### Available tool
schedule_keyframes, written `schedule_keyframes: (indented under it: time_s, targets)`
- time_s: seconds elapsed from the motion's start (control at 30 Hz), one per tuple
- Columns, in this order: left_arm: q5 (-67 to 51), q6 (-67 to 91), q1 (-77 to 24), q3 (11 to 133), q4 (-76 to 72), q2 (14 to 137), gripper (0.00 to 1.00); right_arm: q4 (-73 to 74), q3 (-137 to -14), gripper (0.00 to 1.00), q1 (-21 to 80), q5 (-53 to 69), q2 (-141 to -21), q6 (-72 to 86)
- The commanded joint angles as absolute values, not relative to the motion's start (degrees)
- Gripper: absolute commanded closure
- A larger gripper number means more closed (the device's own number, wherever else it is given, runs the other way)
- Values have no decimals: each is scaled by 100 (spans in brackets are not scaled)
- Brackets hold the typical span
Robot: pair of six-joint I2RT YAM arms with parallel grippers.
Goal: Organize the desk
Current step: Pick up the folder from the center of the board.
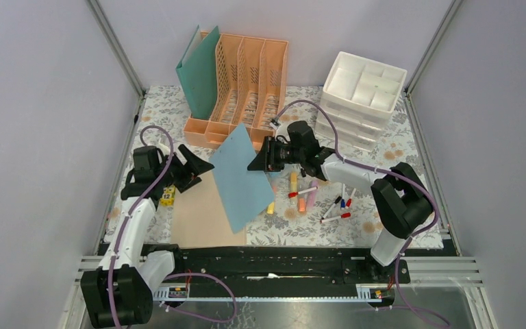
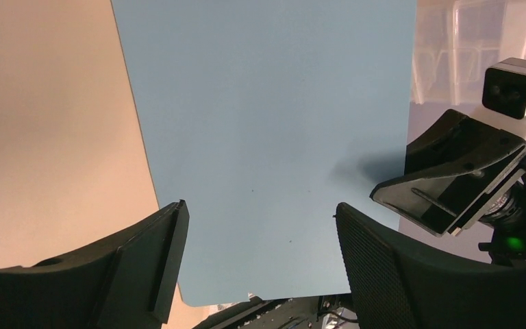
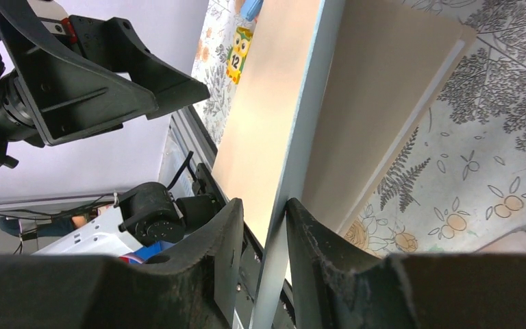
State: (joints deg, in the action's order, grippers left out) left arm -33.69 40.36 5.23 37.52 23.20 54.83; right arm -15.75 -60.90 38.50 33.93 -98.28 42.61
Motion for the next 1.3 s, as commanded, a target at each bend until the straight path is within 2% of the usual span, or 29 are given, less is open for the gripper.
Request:
schedule_keyframes:
  time_s: [0.0, 0.2, 0.57, 0.77, 0.83, 0.93, 1.27]
  targets:
    - [-3591, 4045, 579, 3751, 2093, 5543, 16, -1696, -6100, 64, 3762, 3367, -9633, 4163]
    - [-3872, 4401, 575, 3087, 1481, 5551, 12, -1696, -5874, 64, 3738, 3367, -9793, 4163]
    - [-3918, 4347, 572, 2402, 1202, 5891, 11, -1696, -5801, 64, 3735, 3367, -10248, 4163]
    - [-3599, 4314, 551, 2449, 1321, 6325, 12, -1696, -5801, 64, 3741, 3367, -10404, 4163]
    - [-3536, 4291, 540, 2490, 1399, 6499, 16, -1696, -5773, 64, 3736, 3367, -10435, 4163]
    - [-3474, 4272, 525, 2517, 1417, 6720, 27, -1696, -5766, 64, 3738, 3367, -10520, 4163]
    - [-3472, 4220, 500, 2553, 1442, 7030, 52, -1696, -5759, 64, 3744, 3367, -10823, 4163]
